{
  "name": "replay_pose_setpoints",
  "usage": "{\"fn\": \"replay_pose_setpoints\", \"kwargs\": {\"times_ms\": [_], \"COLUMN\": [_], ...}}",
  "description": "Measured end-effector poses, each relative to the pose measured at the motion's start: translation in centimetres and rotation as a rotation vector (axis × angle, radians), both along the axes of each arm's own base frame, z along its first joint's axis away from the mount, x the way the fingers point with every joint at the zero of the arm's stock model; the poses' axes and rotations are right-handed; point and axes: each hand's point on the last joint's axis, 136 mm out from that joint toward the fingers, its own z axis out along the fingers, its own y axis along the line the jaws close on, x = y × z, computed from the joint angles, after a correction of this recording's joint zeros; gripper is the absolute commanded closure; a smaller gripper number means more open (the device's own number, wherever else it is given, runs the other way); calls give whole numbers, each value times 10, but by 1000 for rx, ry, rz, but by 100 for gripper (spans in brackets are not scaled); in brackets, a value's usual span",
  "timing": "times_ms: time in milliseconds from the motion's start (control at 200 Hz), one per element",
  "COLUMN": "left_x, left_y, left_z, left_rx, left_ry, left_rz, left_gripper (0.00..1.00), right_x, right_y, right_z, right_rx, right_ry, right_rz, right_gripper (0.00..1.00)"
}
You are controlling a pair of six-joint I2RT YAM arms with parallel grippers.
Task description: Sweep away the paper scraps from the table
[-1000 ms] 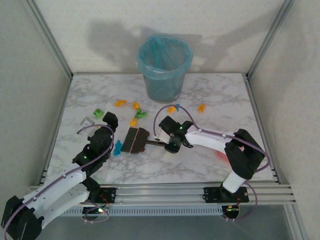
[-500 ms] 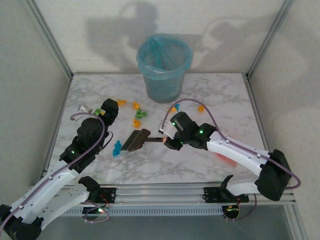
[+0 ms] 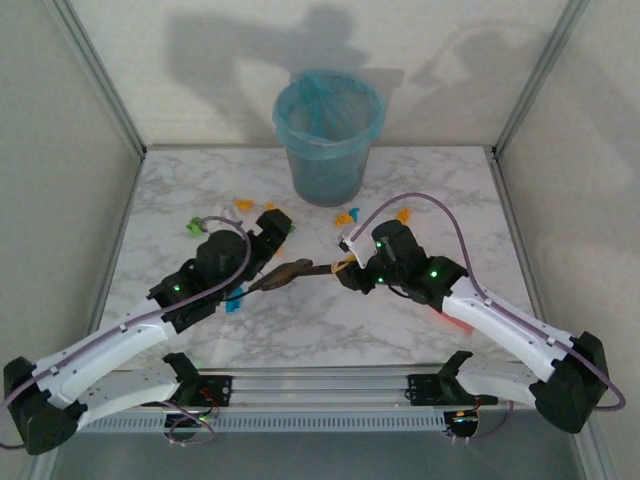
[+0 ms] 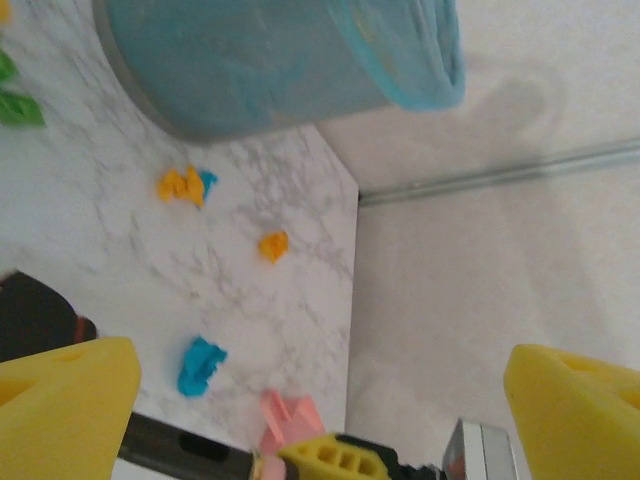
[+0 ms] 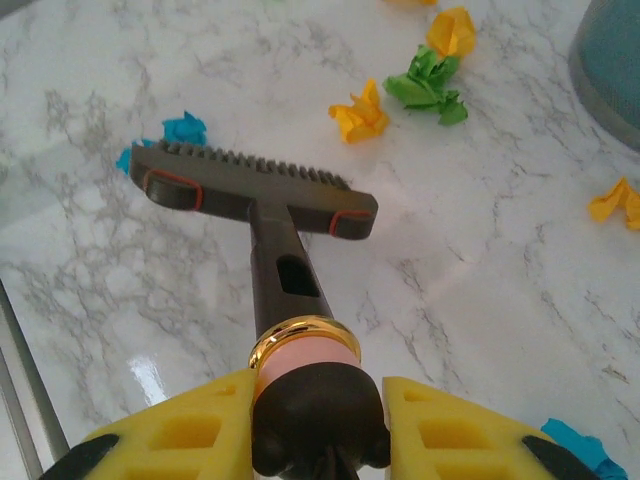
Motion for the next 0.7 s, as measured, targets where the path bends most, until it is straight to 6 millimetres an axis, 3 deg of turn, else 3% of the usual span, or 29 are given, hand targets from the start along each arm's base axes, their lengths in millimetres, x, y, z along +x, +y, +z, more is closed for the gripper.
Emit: {"fn": "replay_pose_setpoints", "kwargs": {"times_ms": [180,335,511,701], "left_x": [-4,-8,-15,-18], "left_y": [-44,-71,-84,-87], "left_z": [-3,-31,-60,-66], "left_rx": [-19,-15,-44,-102], "left_ry": [76,182,292,351], "left_rz": [-65,-89,-74,-45], "left_gripper": [6,6,6,6], "right_x": [2,3,6,9], "right_y": [0,-4,-2,-3], "right_z": [11,17,21,18], "right_rx": [64,97,110,115], "right_ry": [-27,-53,-69,-79], "right_rz": [-30,-55,-59,-78], "right_gripper": [100,100,100,100]}}
